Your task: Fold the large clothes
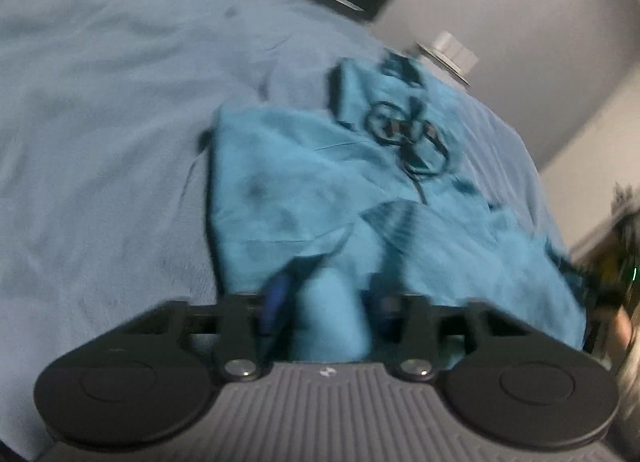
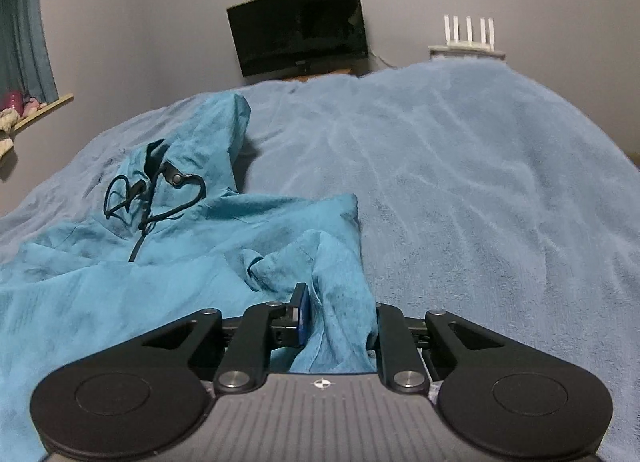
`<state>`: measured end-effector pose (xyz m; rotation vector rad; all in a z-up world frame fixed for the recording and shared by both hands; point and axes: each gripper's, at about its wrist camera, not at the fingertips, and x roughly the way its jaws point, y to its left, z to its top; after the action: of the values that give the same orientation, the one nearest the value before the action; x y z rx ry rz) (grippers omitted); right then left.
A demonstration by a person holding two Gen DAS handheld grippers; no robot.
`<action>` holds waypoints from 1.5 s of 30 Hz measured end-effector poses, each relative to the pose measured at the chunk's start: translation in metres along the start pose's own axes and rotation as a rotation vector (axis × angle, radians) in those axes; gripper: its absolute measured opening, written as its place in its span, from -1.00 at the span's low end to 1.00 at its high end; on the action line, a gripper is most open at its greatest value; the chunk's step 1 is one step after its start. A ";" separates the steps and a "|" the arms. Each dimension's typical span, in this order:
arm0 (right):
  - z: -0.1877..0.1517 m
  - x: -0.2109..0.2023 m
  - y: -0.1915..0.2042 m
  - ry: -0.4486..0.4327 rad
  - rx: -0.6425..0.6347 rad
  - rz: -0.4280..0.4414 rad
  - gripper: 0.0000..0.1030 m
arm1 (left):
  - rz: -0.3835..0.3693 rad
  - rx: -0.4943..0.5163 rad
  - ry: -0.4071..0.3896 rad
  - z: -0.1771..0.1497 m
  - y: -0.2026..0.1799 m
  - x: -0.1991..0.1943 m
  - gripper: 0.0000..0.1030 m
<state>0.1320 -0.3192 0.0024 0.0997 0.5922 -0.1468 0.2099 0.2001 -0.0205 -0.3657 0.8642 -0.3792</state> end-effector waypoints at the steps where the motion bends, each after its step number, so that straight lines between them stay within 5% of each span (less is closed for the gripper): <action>1: -0.001 -0.002 0.003 -0.011 -0.015 0.002 -0.67 | -0.001 0.019 0.002 0.000 -0.005 0.001 -0.73; 3: -0.001 -0.013 0.003 -0.035 -0.041 0.002 -0.72 | 0.000 0.063 0.018 -0.001 -0.017 0.006 -0.95; 6: 0.004 -0.022 0.005 -0.066 -0.070 -0.001 -0.78 | 0.073 0.147 -0.021 -0.002 -0.034 0.007 -0.99; 9: 0.015 -0.029 0.011 -0.118 -0.111 -0.014 -0.81 | 0.206 0.252 -0.144 0.000 -0.052 0.003 -0.99; 17: 0.060 -0.019 0.032 -0.322 -0.207 -0.095 -0.83 | 0.385 0.321 -0.449 0.022 -0.060 0.016 -0.99; 22: 0.067 0.034 0.032 -0.263 -0.171 -0.136 -0.83 | 0.422 0.218 -0.399 0.025 -0.022 0.052 -0.98; 27: 0.063 0.086 0.051 -0.171 -0.229 -0.166 -0.81 | 0.465 0.242 -0.336 0.013 -0.006 0.072 -0.94; 31: 0.065 0.108 0.049 -0.103 -0.182 -0.187 -0.63 | 0.453 0.200 -0.317 0.011 0.000 0.074 -0.95; 32: 0.065 0.110 0.048 -0.091 -0.168 -0.188 -0.54 | 0.462 0.211 -0.304 0.010 -0.001 0.076 -0.89; 34: 0.061 0.100 0.048 -0.112 -0.123 -0.204 0.09 | 0.493 0.244 -0.274 0.007 0.000 0.079 -0.77; 37: 0.048 0.068 0.046 -0.152 -0.047 -0.169 0.14 | 0.515 0.246 -0.271 0.003 -0.005 0.072 -0.47; 39: 0.035 0.041 0.053 -0.154 -0.063 -0.174 0.27 | 0.519 0.205 -0.297 0.004 -0.012 0.060 0.39; 40: 0.025 0.025 0.059 -0.169 -0.084 -0.174 0.44 | 0.520 0.192 -0.327 0.004 -0.016 0.051 0.53; 43: -0.006 -0.017 0.079 -0.202 -0.136 -0.125 0.61 | 0.498 0.211 -0.443 -0.001 -0.046 0.019 0.62; 45: -0.028 -0.035 0.095 -0.207 -0.193 -0.077 0.69 | 0.461 0.231 -0.462 -0.005 -0.073 0.010 0.88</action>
<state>0.1039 -0.2185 0.0042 -0.1243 0.4014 -0.1713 0.1988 0.1309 0.0036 -0.0269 0.4235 0.0392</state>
